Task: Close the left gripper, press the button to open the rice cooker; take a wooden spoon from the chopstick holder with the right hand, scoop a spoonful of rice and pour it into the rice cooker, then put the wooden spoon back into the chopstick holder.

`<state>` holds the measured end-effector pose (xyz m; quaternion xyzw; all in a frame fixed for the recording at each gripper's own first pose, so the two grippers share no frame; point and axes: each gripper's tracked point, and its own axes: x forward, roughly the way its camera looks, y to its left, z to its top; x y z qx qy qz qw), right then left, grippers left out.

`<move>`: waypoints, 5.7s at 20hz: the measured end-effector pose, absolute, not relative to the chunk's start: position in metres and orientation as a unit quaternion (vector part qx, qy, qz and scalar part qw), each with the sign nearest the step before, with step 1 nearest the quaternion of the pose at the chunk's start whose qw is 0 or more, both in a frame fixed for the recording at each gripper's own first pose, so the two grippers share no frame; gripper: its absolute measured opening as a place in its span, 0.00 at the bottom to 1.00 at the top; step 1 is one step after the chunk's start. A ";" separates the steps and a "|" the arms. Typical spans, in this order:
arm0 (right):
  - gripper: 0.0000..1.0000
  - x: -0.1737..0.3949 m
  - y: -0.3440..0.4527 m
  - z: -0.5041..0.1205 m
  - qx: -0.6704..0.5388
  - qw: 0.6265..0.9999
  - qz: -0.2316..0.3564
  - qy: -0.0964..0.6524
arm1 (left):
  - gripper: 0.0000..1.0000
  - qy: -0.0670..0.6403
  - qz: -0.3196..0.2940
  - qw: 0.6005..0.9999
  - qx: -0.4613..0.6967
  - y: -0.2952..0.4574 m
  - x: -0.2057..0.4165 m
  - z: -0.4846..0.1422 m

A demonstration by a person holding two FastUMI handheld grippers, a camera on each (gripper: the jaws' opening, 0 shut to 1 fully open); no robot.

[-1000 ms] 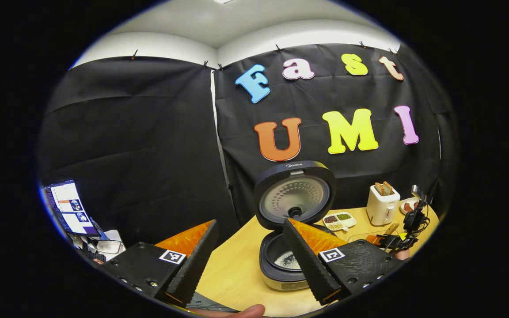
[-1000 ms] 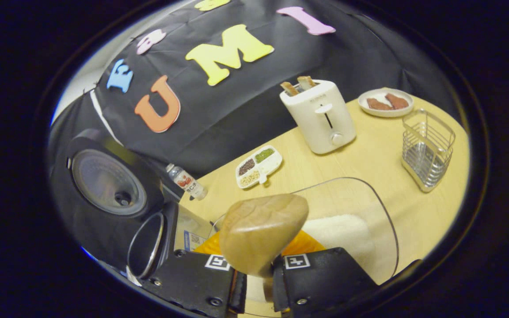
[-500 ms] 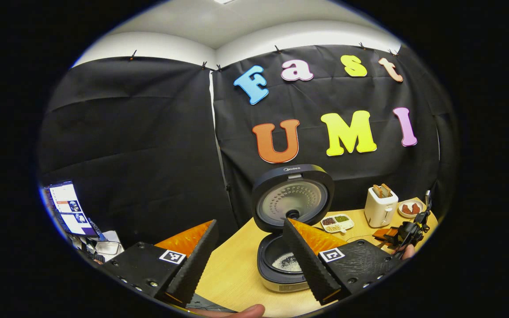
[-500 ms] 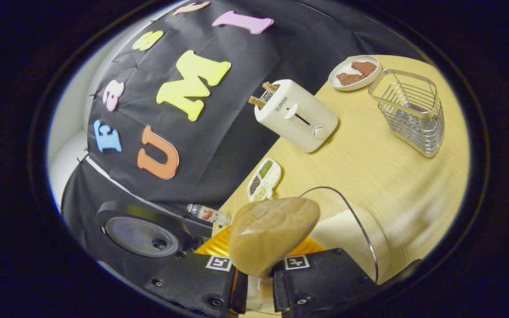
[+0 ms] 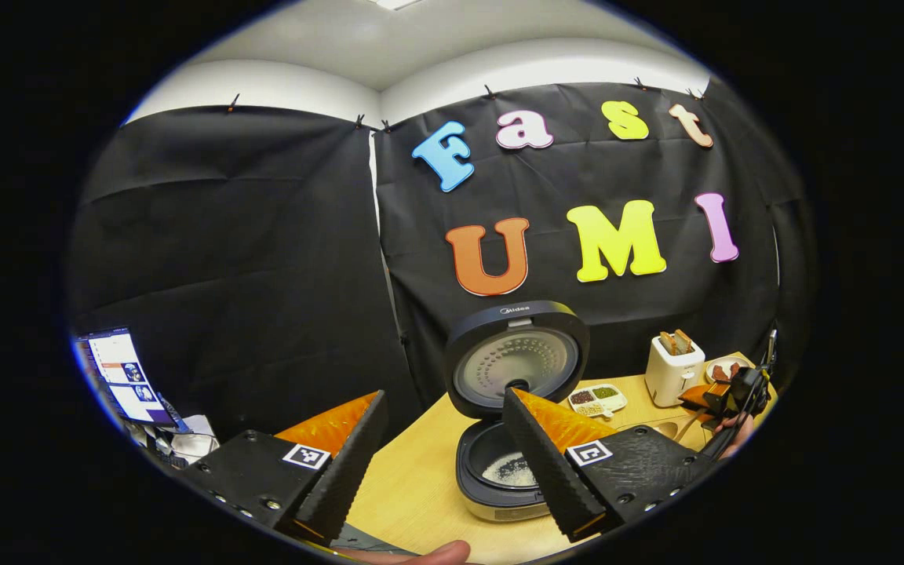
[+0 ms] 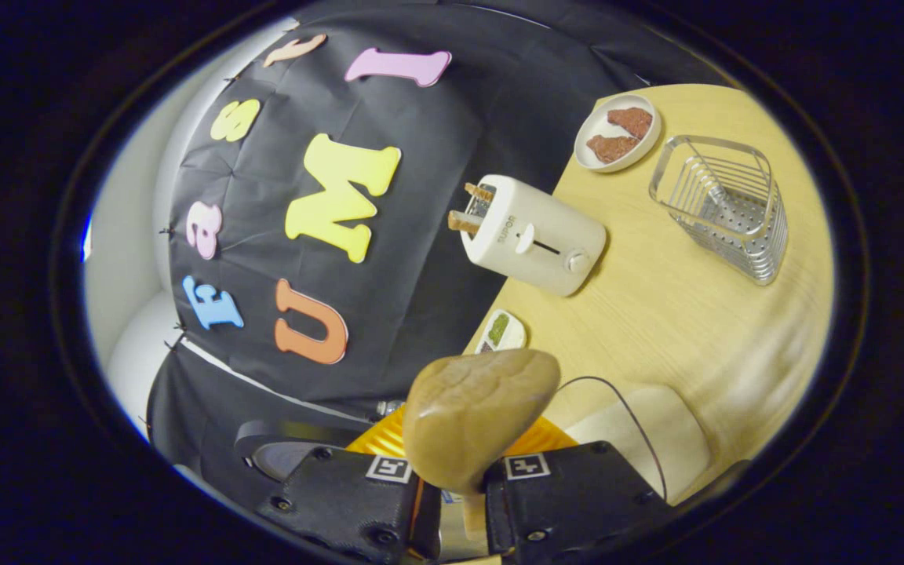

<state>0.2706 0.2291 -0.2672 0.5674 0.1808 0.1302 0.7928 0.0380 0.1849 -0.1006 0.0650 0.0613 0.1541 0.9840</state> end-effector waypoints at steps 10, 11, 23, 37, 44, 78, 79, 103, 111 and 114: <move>0.28 0.270 0.231 -0.180 0.593 0.776 0.147 0.154 | 0.94 0.055 0.158 0.984 0.059 0.190 0.031 -0.099; 0.28 0.270 0.241 -0.173 0.598 0.771 0.154 0.152 | 0.94 0.054 0.160 0.984 0.058 0.191 0.030 -0.098; 0.28 0.256 0.399 -0.145 0.535 0.788 0.233 0.194 | 0.94 0.066 0.203 0.976 0.039 0.235 0.007 -0.111; 0.28 0.230 0.494 -0.205 0.149 0.936 0.268 0.173 | 0.94 0.074 0.238 0.968 0.038 0.260 -0.011 -0.118; 0.23 0.209 0.526 -0.189 -0.163 0.942 0.289 0.046 | 0.94 0.075 0.242 0.967 0.038 0.265 -0.014 -0.120; 0.28 0.285 0.203 -0.109 0.303 0.941 0.147 0.044 | 0.94 0.067 0.170 0.982 0.049 0.182 0.025 -0.108; 0.28 0.291 0.181 -0.114 0.299 0.944 0.132 0.041 | 0.94 0.067 0.168 0.982 0.051 0.175 0.027 -0.108; 0.22 0.351 -0.002 -0.296 0.220 0.967 0.011 0.127 | 0.94 0.064 0.132 0.985 0.089 0.089 0.063 -0.105; 0.22 0.344 -0.006 -0.336 0.236 0.959 -0.011 0.159 | 0.94 0.071 0.129 0.984 0.101 0.092 0.060 -0.109; 0.22 0.342 -0.012 -0.340 0.215 0.961 -0.018 0.172 | 0.94 0.071 0.125 0.985 0.099 0.090 0.058 -0.110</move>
